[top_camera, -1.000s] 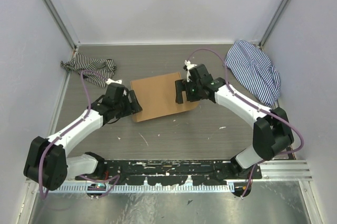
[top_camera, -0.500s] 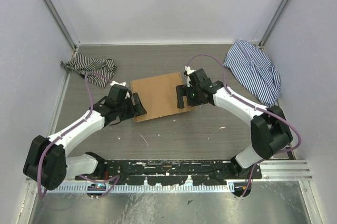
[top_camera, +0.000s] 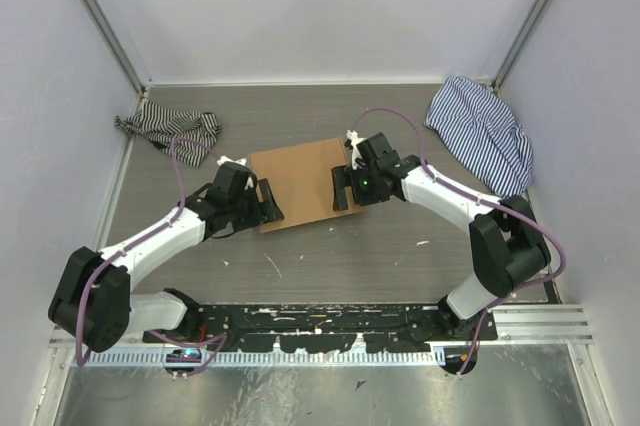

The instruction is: Fold the paper box

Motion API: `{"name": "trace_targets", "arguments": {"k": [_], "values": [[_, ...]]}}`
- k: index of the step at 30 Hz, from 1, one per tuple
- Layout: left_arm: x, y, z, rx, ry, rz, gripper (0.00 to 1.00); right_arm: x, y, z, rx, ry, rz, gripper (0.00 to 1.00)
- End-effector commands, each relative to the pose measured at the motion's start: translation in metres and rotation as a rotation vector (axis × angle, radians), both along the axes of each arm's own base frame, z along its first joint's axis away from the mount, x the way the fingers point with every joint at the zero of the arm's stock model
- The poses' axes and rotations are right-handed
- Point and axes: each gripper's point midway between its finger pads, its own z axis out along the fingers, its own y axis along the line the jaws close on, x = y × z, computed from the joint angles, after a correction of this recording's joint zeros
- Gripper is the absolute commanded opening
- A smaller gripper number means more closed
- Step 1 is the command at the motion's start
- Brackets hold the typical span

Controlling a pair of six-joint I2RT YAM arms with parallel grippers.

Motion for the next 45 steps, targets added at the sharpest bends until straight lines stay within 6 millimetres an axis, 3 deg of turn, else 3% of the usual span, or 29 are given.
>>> {"name": "trace_targets", "arguments": {"k": [1, 9, 13, 22, 35, 45], "values": [[0.001, -0.011, 0.008, -0.037, -0.018, -0.022, 0.78, -0.007, 0.018, 0.021, 0.108, -0.028, 0.073, 0.89], [-0.005, -0.014, 0.006, -0.043, 0.003, -0.034, 0.78, -0.018, 0.018, 0.021, 0.126, -0.007, 0.085, 0.85], [-0.004, -0.01, 0.007, -0.023, -0.01, -0.028, 0.78, -0.014, 0.017, 0.018, 0.123, -0.016, 0.073, 0.84], [-0.005, -0.007, 0.003, 0.004, -0.003, -0.039, 0.77, -0.007, 0.011, 0.009, 0.093, -0.039, 0.024, 0.71], [-0.013, 0.014, 0.012, 0.142, 0.032, -0.069, 0.76, -0.007, 0.004, 0.006, 0.064, -0.05, 0.007, 0.7], [-0.02, 0.011, 0.004, 0.112, 0.054, -0.069, 0.76, -0.015, 0.007, 0.006, 0.093, -0.034, 0.027, 0.69]]}}
